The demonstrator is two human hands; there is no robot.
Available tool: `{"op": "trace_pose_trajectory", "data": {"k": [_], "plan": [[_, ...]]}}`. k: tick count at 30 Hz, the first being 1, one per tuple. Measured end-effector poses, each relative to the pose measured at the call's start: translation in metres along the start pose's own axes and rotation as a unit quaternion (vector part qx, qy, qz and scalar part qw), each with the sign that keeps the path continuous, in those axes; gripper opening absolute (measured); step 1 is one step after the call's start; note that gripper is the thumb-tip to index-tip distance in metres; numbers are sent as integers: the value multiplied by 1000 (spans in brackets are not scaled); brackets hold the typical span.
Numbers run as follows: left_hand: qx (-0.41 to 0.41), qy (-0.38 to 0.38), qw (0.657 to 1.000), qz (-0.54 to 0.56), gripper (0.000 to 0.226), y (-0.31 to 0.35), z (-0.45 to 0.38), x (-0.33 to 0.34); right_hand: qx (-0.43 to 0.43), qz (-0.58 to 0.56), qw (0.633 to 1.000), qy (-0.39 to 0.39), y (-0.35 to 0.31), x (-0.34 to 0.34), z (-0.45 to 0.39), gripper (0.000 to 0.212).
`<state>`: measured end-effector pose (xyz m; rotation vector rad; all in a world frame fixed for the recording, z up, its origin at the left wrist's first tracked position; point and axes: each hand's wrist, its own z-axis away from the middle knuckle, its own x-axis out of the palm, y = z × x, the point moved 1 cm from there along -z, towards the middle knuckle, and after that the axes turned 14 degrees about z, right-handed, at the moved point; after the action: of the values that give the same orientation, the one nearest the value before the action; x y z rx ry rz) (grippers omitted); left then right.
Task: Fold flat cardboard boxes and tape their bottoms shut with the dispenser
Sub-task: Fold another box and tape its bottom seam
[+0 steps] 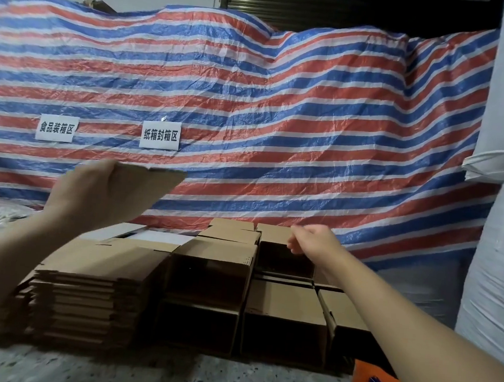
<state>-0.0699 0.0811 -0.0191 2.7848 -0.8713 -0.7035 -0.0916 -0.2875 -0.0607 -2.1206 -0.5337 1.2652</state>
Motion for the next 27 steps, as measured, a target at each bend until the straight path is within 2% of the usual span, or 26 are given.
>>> {"op": "trace_pose_trajectory", "data": {"k": [3,7,9,14,17,20,22,27], "plan": [[25,34,994,100,15,25,-18,-12,-26,-56,998,22,-23,-17,-5,37],[-2,44,973,226,16,71,-28,-19,-50,-114,991,42,-53,-43,-6,46],[-14,37,952,303,17,94,-29,-17,-45,-140,987,67,-64,-59,-6,61],[-43,-11,882,470,20,135,-32,-4,-36,-206,972,107,-63,-98,3,78],[-95,-3,852,516,12,148,-31,5,-44,-207,964,161,-50,-114,12,60],[-162,-33,833,528,38,155,-16,22,-43,-191,962,192,-30,-113,24,51],[-194,-44,831,519,44,154,2,38,-33,-183,965,183,-11,-103,35,48],[-246,-98,817,513,40,137,63,70,11,-184,976,119,48,-69,67,55]]}}
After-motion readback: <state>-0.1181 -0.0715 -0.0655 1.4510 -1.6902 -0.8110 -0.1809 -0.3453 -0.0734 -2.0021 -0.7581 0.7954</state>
